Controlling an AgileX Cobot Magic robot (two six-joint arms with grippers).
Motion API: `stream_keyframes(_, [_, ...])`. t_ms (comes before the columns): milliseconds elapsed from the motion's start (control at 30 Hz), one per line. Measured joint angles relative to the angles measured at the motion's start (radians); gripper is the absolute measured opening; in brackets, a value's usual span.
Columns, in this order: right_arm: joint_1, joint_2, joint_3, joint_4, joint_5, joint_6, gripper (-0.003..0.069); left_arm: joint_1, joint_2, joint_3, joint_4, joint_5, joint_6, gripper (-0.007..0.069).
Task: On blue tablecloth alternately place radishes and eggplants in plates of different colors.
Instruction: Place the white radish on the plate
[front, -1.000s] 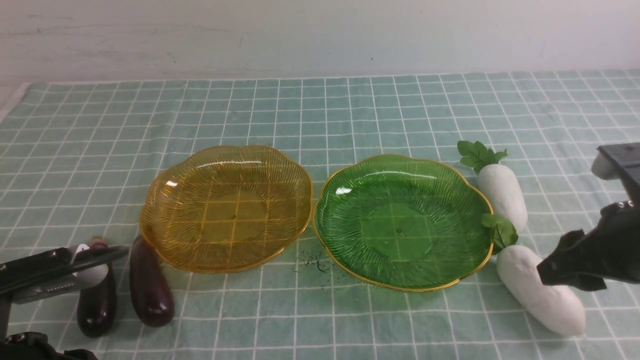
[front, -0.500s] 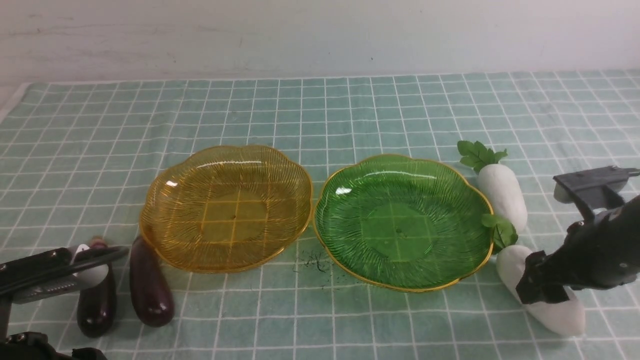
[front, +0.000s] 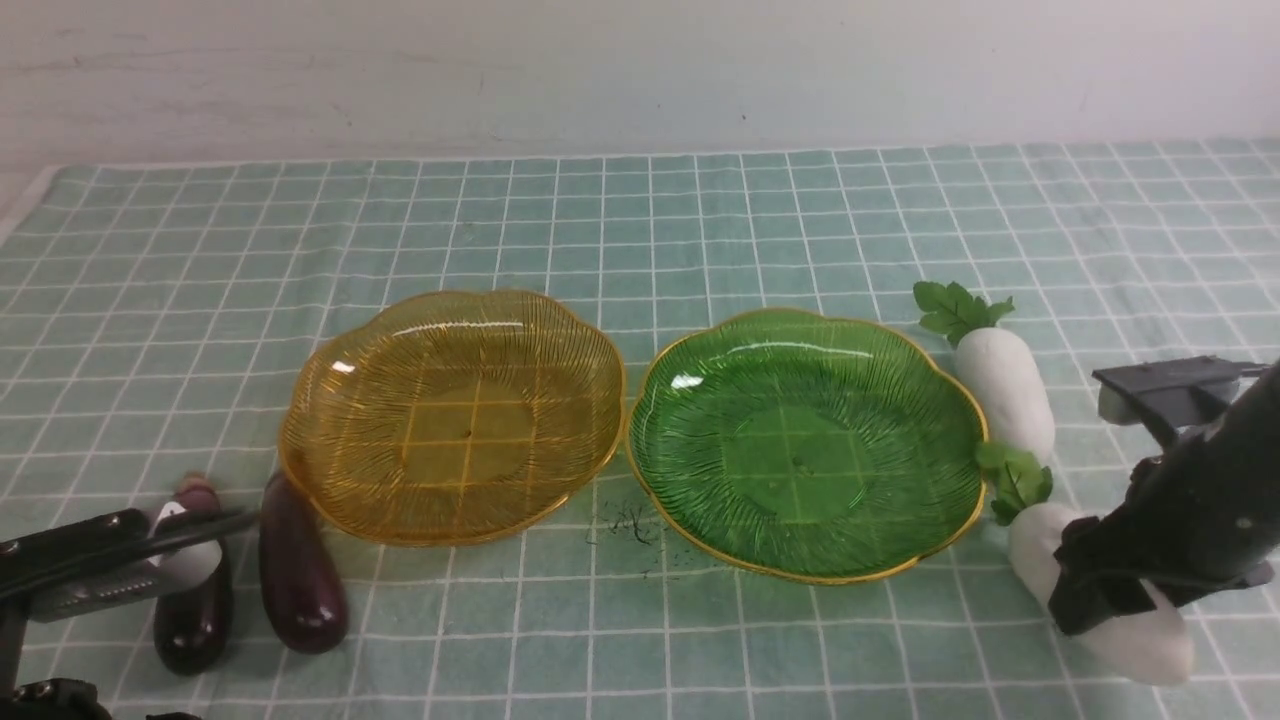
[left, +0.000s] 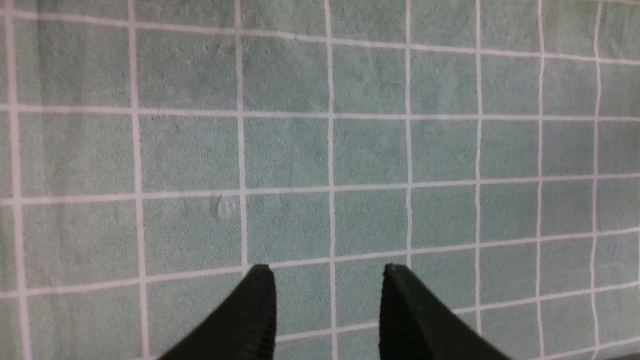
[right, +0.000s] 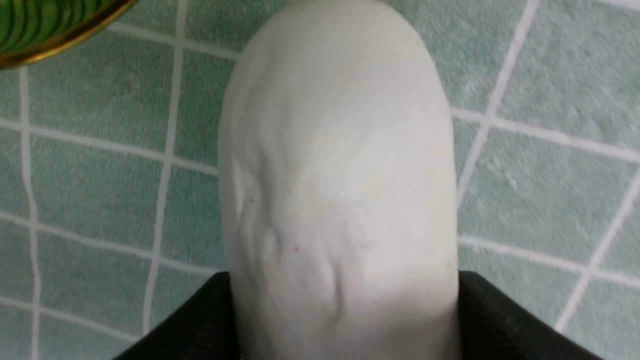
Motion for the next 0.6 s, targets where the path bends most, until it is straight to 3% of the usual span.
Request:
stream_keyframes(133, [0.000, -0.050, -0.080, -0.049, 0.127, 0.117, 0.0484, 0.000, 0.000, 0.000, 0.001, 0.003, 0.000, 0.0269])
stream_keyframes(267, [0.000, -0.076, -0.125, 0.038, 0.116, 0.125, 0.0484, 0.000, 0.000, 0.000, 0.000, 0.004, 0.000, 0.0269])
stream_keyframes(433, [0.032, -0.061, -0.144, 0.284, -0.049, 0.052, 0.0484, 0.000, 0.000, 0.000, 0.000, 0.005, 0.000, 0.0269])
stream_keyframes(600, [0.112, -0.006, -0.145, 0.352, -0.200, -0.069, 0.0484, 0.000, 0.000, 0.000, 0.000, 0.005, 0.000, 0.0269])
